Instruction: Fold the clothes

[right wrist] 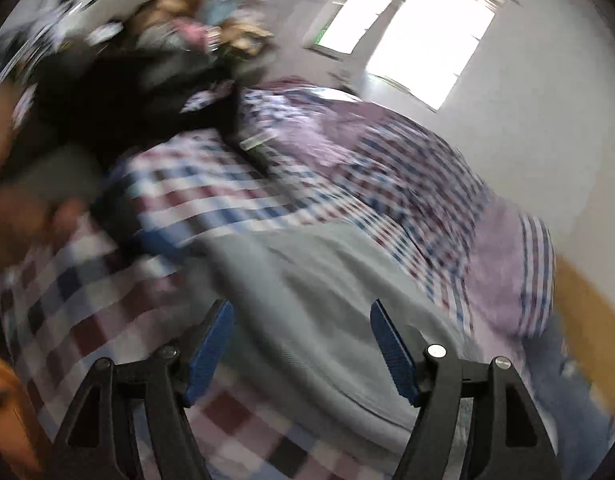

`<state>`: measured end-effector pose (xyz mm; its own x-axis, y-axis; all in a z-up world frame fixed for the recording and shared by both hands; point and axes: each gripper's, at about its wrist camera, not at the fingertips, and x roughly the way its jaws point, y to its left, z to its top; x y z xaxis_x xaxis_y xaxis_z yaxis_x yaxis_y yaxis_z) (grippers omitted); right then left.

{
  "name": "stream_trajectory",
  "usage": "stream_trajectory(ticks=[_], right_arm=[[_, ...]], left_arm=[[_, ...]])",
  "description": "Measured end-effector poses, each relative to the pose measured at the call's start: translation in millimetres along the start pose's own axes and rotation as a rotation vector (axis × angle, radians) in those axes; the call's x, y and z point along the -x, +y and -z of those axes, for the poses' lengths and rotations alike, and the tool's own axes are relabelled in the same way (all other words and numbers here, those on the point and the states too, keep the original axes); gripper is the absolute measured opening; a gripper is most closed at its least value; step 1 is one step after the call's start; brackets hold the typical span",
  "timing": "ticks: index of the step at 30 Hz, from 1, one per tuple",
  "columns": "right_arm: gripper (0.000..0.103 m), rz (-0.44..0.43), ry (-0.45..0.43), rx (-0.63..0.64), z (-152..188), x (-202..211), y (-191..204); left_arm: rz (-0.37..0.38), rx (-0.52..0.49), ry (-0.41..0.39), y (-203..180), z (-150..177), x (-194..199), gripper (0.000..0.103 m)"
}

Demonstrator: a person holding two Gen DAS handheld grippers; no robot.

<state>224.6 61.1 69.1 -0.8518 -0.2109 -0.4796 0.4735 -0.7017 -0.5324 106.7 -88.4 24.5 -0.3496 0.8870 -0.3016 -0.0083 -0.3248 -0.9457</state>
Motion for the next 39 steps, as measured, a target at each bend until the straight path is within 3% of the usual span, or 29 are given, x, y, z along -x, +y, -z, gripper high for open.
stream_trajectory(ticks=[5,12,15,20,30,31,32,33,35,39], right_arm=[[0.08,0.044,-0.015,0.151,-6.3,-16.4,33.9],[0.08,0.04,-0.009,0.213,-9.1,-29.3,50.4],[0.08,0.077,0.001,0.241,-8.9,-36.0,56.5],[0.081,0.193,0.042,0.205,-11.5,-55.3,42.4],[0.081,0.157,0.075,0.181,-20.7,-81.9,36.3],[0.075,0.138,0.082,0.17,-21.2,-83.0,34.6],[0.049,0.116,0.09,0.157,-21.7,-82.5,33.2],[0.033,0.097,0.098,0.138,-22.2,-83.5,29.6],[0.024,0.064,0.111,0.103,-22.3,-86.0,23.0],[0.019,0.023,0.112,0.048,-25.4,-80.0,10.2]], left_arm=[[0.077,0.005,0.01,-8.9,-9.8,5.3,0.098],[0.102,0.021,0.027,-8.1,-17.7,-3.3,0.097],[0.128,0.028,0.029,-8.7,-20.9,-4.1,0.097],[0.142,0.034,0.035,-6.6,-20.2,0.3,0.097],[0.13,0.0,0.055,-5.9,-16.6,-5.8,0.097],[0.129,-0.001,0.055,-6.0,-17.3,-5.4,0.097],[0.132,0.002,0.054,-5.1,-18.3,-4.7,0.098],[0.138,0.008,0.052,-3.5,-19.1,-4.0,0.098],[0.143,0.023,0.052,-0.3,-20.2,-3.8,0.098],[0.146,0.029,0.061,2.7,-24.5,-5.8,0.098]])
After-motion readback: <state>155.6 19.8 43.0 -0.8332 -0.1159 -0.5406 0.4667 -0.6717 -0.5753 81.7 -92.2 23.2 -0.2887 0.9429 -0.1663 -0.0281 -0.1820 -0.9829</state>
